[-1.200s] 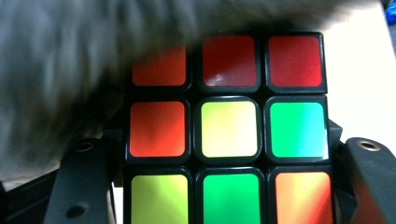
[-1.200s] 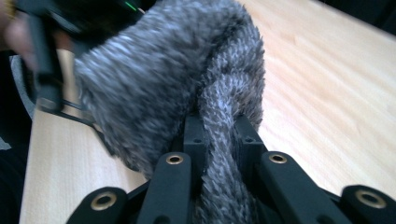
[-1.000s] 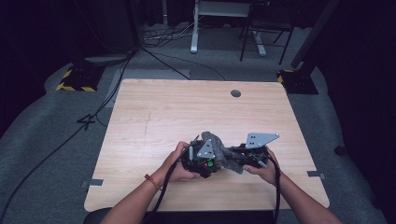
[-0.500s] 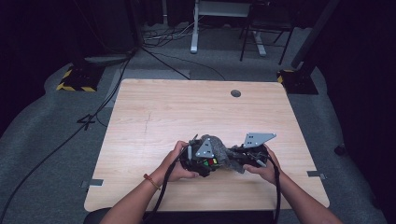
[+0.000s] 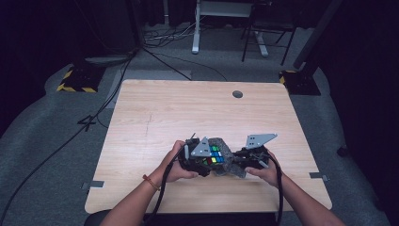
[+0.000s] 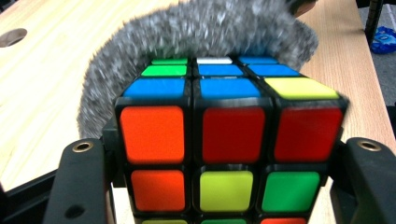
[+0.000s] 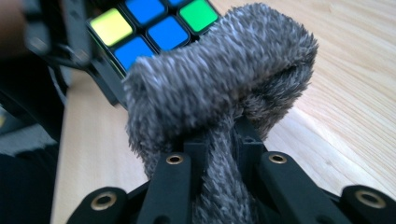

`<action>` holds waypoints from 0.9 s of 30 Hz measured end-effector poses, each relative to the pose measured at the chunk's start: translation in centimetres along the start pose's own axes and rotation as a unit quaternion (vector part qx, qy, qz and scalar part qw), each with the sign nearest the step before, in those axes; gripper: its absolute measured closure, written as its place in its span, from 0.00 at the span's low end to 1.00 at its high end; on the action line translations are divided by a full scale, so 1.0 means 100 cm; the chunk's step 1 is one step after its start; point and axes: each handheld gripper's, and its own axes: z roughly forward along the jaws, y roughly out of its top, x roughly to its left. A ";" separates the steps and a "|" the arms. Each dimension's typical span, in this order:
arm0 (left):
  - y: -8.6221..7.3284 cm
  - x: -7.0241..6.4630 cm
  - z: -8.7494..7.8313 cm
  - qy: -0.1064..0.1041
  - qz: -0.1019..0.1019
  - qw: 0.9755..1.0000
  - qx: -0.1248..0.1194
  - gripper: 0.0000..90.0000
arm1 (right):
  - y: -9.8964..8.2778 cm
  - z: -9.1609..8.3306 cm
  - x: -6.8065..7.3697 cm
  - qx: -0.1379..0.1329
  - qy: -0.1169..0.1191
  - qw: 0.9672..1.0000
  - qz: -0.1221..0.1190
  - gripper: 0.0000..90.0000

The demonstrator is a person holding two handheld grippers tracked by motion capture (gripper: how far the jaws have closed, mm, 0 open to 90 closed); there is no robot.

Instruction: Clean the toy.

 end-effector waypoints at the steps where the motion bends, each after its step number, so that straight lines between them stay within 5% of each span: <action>1: 0.000 0.000 0.001 0.001 0.001 1.000 0.003 0.36 | 0.000 -0.002 0.000 -0.013 0.008 1.000 0.004 0.89; 10: -0.001 -0.002 0.005 0.007 0.011 1.000 0.028 0.36 | 0.004 -0.007 0.005 -0.036 0.016 0.999 -0.006 0.89; 18: 0.001 -0.003 0.004 0.011 0.010 1.000 0.013 0.37 | 0.007 -0.010 0.008 -0.038 0.002 0.999 -0.018 0.89; 27: 0.003 -0.001 -0.001 0.014 0.002 1.000 0.000 0.37 | -0.001 0.008 0.007 0.027 -0.029 0.999 -0.027 0.89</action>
